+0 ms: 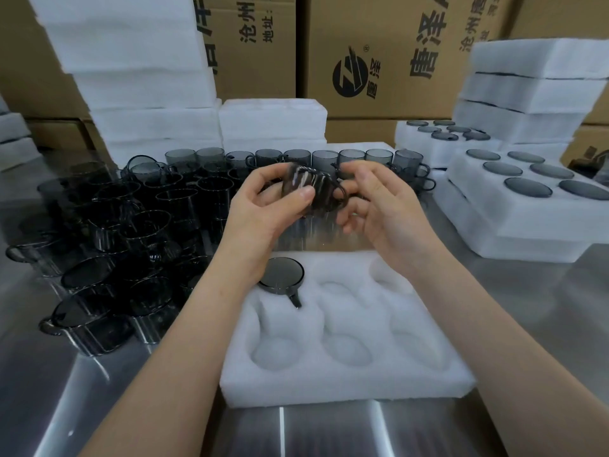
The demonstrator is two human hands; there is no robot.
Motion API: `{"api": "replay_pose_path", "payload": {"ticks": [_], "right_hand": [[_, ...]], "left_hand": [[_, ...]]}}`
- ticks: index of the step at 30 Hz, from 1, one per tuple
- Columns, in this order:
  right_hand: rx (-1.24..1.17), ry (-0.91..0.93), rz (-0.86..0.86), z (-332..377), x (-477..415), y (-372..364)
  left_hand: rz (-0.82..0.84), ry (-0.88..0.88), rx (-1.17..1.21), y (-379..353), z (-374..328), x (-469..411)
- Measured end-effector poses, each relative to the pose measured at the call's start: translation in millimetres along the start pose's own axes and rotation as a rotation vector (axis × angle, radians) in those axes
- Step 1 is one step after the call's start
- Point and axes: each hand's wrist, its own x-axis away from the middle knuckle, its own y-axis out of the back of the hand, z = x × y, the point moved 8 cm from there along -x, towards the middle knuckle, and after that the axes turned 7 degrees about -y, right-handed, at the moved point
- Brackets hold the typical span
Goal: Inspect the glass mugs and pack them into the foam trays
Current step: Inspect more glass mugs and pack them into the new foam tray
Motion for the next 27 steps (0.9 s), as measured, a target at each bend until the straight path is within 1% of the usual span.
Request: {"api": "replay_pose_path", "payload": {"ticks": [1, 4, 7, 13, 17, 19, 21, 23, 27], "right_hand": [[0.022, -0.015, 0.007, -1.0, -0.2, 0.1], [0.077, -0.062, 0.105, -5.5, 1.6, -8.9], [0.07, -0.065, 0.107, -4.6, 2.7, -9.4], [0.16, -0.034, -0.039, -3.0, 2.8, -3.0], [0.268, 0.05, -0.175, 5.4, 3.8, 2.8], [0.258, 0.026, -0.232, 4.7, 4.5, 5.6], [0.195, -0.037, -0.244, 0.3, 4.6, 7.8], [0.136, -0.096, -0.17, -3.7, 2.6, 5.9], [-0.047, -0.169, 0.121, -5.9, 1.3, -9.8]], "left_hand": [[0.026, -0.012, -0.018, -1.8, -0.4, 0.3], [0.115, -0.02, -0.016, -8.2, 1.9, 0.7], [0.167, -0.054, -0.075, -11.1, 0.3, 1.3], [0.3, -0.123, -0.249, -24.7, -0.2, 6.4], [0.355, -0.177, -0.317, -31.9, -3.8, 9.0], [0.365, -0.169, -0.297, -33.2, -2.9, 9.7], [0.363, -0.153, -0.258, -32.5, -1.7, 9.5], [0.344, -0.153, -0.23, -29.1, -2.5, 7.8], [0.263, -0.172, -0.182, -19.8, -6.0, 3.8]]}}
